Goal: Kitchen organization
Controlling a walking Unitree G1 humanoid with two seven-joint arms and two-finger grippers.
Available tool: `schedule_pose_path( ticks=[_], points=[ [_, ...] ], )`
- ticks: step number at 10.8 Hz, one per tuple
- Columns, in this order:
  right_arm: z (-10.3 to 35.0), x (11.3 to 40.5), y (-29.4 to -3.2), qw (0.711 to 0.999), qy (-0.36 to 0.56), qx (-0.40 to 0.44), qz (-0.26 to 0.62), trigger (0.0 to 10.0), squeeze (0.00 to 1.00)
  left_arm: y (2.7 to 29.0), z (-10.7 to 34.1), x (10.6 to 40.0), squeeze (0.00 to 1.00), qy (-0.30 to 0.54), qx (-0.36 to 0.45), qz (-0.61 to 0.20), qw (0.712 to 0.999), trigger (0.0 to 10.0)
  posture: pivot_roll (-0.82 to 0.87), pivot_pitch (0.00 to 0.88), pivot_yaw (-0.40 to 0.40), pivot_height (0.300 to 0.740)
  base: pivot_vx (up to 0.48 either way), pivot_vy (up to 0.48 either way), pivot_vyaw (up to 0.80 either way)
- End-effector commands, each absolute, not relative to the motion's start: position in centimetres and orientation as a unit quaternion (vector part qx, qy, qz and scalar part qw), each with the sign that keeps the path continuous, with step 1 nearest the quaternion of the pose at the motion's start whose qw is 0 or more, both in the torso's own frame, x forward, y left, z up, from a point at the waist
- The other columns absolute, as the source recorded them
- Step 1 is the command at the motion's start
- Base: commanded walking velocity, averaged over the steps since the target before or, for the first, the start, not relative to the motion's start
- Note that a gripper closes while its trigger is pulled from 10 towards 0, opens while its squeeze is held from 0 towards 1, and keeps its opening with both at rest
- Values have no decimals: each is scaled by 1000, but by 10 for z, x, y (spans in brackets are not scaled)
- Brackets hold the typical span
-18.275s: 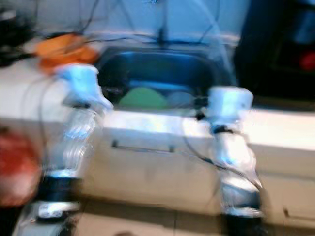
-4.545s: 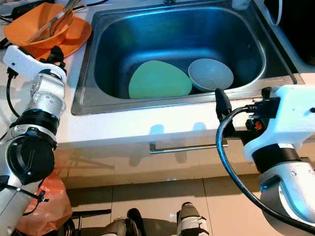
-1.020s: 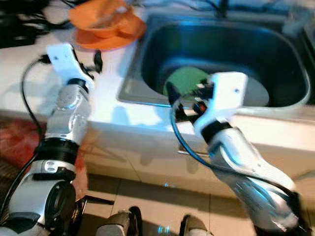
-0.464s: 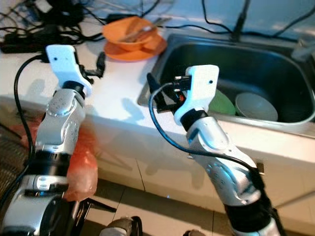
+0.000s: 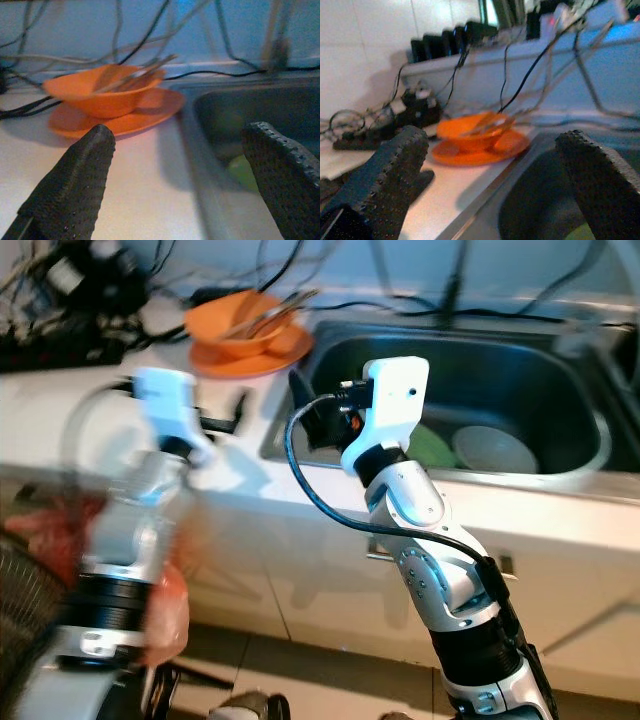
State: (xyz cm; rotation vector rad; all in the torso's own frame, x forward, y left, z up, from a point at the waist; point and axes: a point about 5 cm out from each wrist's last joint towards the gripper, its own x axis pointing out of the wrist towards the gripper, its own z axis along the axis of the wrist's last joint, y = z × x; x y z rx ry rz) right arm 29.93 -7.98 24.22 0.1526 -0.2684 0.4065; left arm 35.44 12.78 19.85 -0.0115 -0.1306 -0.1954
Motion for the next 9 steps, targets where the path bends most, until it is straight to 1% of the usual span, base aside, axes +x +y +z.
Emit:
schedule_pose_path(
  ticks=[1, 2, 4, 8, 9],
  points=[
    [246, 299, -76, 965, -144, 74, 208, 10000, 290, 128, 204, 357, 0, -71, -9, -95, 993, 10000, 45, 0, 110, 740, 0, 0, 0],
    [254, 296, -79, 963, -167, 60, 203, 10000, 294, 131, 222, 361, 0, -91, -27, -87, 992, 10000, 37, 0, 104, 740, 0, 0, 0],
    [258, 296, -86, 964, -179, 57, 190, 10000, 298, 139, 232, 360, 0, -104, -33, -81, 991, 10000, 39, 0, 93, 740, 0, 0, 0],
    [262, 296, -85, 963, -192, 47, 185, 10000, 306, 131, 238, 358, 0, -111, -45, -97, 988, 10000, 35, 0, 89, 740, 0, 0, 0],
    [264, 297, -87, 963, -197, 45, 180, 10000, 310, 130, 242, 359, 0, -114, -41, -101, 987, 10000, 30, 0, 94, 740, 251, 0, 0]
  ],
)
